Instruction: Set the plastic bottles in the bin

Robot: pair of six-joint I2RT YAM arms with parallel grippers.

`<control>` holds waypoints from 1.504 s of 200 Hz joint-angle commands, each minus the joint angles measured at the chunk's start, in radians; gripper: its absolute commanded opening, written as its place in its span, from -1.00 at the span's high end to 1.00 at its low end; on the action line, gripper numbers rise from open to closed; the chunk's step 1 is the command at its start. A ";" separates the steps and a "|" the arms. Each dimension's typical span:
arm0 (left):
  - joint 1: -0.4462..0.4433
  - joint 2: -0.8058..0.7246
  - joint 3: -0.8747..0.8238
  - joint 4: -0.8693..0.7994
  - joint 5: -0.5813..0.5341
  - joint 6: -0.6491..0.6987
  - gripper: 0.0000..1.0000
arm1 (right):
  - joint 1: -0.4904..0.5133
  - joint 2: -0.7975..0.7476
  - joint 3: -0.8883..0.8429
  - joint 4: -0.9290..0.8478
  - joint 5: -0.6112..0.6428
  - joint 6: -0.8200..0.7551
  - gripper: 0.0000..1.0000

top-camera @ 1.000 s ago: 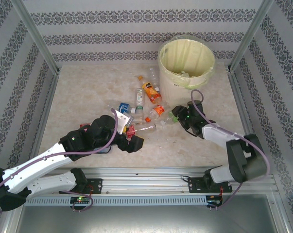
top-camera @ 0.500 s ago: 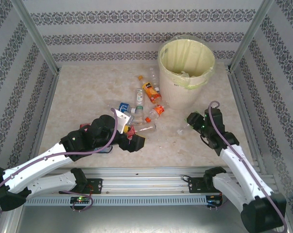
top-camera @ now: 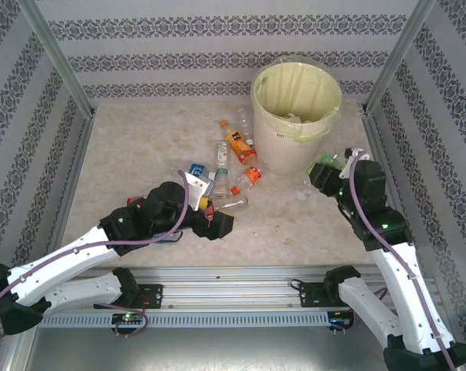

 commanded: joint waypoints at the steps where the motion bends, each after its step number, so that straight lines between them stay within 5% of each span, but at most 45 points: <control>1: -0.006 0.002 -0.009 0.063 0.021 -0.020 -1.00 | -0.005 0.037 0.109 -0.004 0.045 -0.111 -0.08; 174: -0.004 0.001 -0.024 0.180 -0.011 -0.082 -1.00 | -0.029 0.679 0.853 0.017 0.114 -0.210 -0.07; 234: -0.004 -0.007 -0.027 0.201 -0.052 -0.101 -1.00 | -0.050 0.968 1.191 -0.183 0.066 -0.219 -0.08; 301: -0.004 -0.021 -0.034 0.189 -0.078 -0.108 -1.00 | -0.058 1.145 1.274 -0.320 0.027 -0.195 -0.06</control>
